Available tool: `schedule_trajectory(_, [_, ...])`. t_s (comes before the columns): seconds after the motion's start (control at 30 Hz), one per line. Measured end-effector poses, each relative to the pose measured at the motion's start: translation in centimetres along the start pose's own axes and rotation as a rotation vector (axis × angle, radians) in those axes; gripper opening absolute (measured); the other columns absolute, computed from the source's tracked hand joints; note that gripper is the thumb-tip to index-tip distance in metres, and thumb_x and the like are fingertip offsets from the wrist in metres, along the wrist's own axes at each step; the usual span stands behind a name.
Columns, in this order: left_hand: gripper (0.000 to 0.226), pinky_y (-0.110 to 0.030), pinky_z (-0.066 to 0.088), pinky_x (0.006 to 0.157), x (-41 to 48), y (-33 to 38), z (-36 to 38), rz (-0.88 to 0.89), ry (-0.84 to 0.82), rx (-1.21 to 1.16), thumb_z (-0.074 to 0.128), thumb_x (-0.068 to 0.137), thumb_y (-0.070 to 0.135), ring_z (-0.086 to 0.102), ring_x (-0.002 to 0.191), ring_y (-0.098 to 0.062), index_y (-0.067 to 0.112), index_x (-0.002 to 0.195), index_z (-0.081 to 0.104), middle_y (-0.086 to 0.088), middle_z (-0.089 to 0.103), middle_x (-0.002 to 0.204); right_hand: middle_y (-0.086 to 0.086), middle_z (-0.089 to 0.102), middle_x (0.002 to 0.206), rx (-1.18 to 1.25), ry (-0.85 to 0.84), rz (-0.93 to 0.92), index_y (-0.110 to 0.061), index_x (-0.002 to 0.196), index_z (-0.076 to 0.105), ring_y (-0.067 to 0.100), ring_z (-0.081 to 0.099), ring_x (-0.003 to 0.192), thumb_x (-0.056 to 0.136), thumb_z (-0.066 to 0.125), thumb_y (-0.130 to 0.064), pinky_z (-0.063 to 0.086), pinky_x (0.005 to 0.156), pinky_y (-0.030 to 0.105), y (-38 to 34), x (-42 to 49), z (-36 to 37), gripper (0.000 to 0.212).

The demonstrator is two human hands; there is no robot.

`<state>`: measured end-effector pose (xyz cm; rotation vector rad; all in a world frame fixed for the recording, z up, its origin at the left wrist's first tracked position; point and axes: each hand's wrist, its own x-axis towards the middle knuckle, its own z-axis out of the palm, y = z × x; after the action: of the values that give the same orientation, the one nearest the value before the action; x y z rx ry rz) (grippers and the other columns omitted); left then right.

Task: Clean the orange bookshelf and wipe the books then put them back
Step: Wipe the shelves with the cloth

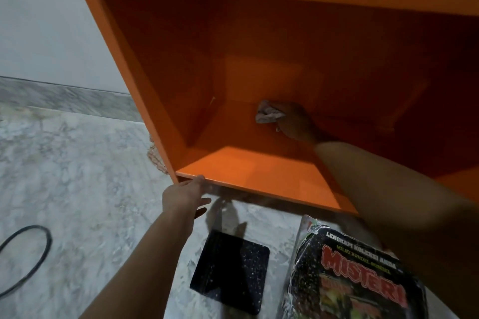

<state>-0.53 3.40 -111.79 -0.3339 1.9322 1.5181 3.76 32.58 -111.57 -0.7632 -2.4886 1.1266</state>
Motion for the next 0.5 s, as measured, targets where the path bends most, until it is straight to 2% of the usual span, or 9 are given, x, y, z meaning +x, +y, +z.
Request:
schedule_trajectory(0.07, [0.024,-0.035,0.053,0.061,0.3,-0.1,-0.1,-0.010,-0.016,0.015,0.063,0.095,0.021,0.069,0.079,-0.023,0.005,0.112,0.063,-0.015,0.072,0.102,0.003,0.067,0.113,-0.075,-0.023,-0.043,-0.015,0.125,0.065,-0.012,0.055,0.061,0.083,0.053,0.010,0.043,0.058,0.007,0.3,-0.7,0.8,0.051])
schedule_trajectory(0.1, [0.022,-0.035,0.053,0.061,0.4,-0.1,-0.2,-0.011,-0.021,0.024,0.064,0.094,0.020,0.069,0.079,-0.024,0.005,0.110,0.062,-0.015,0.072,0.102,0.005,0.063,0.127,-0.119,-0.062,-0.056,-0.019,0.132,0.060,-0.009,0.057,0.073,0.085,0.054,0.003,0.046,0.068,0.011,0.0,-1.3,1.3,0.052])
schedule_trajectory(0.17, [0.017,-0.034,0.051,0.060,0.5,0.1,-0.3,-0.016,-0.036,0.034,0.064,0.094,0.020,0.069,0.080,-0.025,0.006,0.102,0.061,-0.014,0.071,0.100,0.001,0.052,0.142,-0.280,-0.212,-0.061,-0.035,0.140,0.050,0.012,0.059,0.105,0.091,0.052,-0.019,0.048,0.091,0.029,-1.2,-3.5,2.4,0.052])
schedule_trajectory(0.2, [0.014,-0.034,0.051,0.060,0.5,0.3,-0.4,-0.022,-0.046,0.041,0.064,0.094,0.020,0.068,0.081,-0.025,0.008,0.096,0.060,-0.014,0.071,0.099,-0.003,0.048,0.144,-0.326,-0.301,-0.077,-0.041,0.142,0.045,0.017,0.056,0.115,0.090,0.051,-0.015,0.047,0.097,0.036,-1.8,-5.0,2.9,0.059])
schedule_trajectory(0.23, [0.013,-0.034,0.051,0.061,0.6,0.4,-0.5,-0.033,-0.061,0.048,0.063,0.095,0.021,0.068,0.083,-0.026,0.009,0.092,0.059,-0.013,0.070,0.098,-0.006,0.046,0.145,-0.315,-0.382,-0.127,-0.042,0.142,0.044,0.018,0.053,0.120,0.085,0.049,-0.003,0.047,0.098,0.039,-2.6,-6.9,3.4,0.069])
schedule_trajectory(0.3, [0.015,-0.034,0.051,0.062,1.0,0.4,-0.6,-0.048,-0.089,0.060,0.063,0.095,0.022,0.067,0.088,-0.027,0.008,0.088,0.060,-0.013,0.070,0.098,-0.005,0.047,0.146,-0.233,-0.493,-0.312,-0.031,0.139,0.051,0.016,0.044,0.130,0.074,0.043,0.016,0.042,0.103,0.039,-4.6,-11.0,4.0,0.081])
schedule_trajectory(0.37, [0.018,-0.034,0.050,0.060,1.3,0.5,-0.5,-0.064,-0.083,0.052,0.064,0.094,0.023,0.066,0.087,-0.026,0.006,0.092,0.064,-0.014,0.071,0.101,0.000,0.050,0.144,-0.228,-0.614,-0.426,-0.019,0.138,0.055,0.016,0.041,0.131,0.069,0.041,0.021,0.037,0.106,0.034,-6.2,-13.8,4.0,0.080])
schedule_trajectory(0.43, [0.020,-0.034,0.048,0.058,0.9,0.7,0.0,-0.078,-0.072,0.045,0.063,0.095,0.022,0.064,0.079,-0.025,0.003,0.101,0.064,-0.013,0.070,0.095,0.005,0.053,0.141,-0.170,-0.622,-0.419,-0.015,0.136,0.057,0.018,0.043,0.130,0.068,0.039,0.020,0.037,0.107,0.033,-7.0,-14.7,3.0,0.078])
schedule_trajectory(0.5, [0.014,-0.033,0.048,0.061,0.3,1.1,0.9,-0.087,-0.084,0.064,0.058,0.095,0.015,0.061,0.069,-0.022,0.005,0.105,0.060,-0.012,0.066,0.084,0.006,0.056,0.136,-0.098,-0.480,-0.372,-0.014,0.133,0.059,0.016,0.048,0.127,0.073,0.041,0.019,0.040,0.106,0.031,-7.2,-14.4,1.6,0.071])
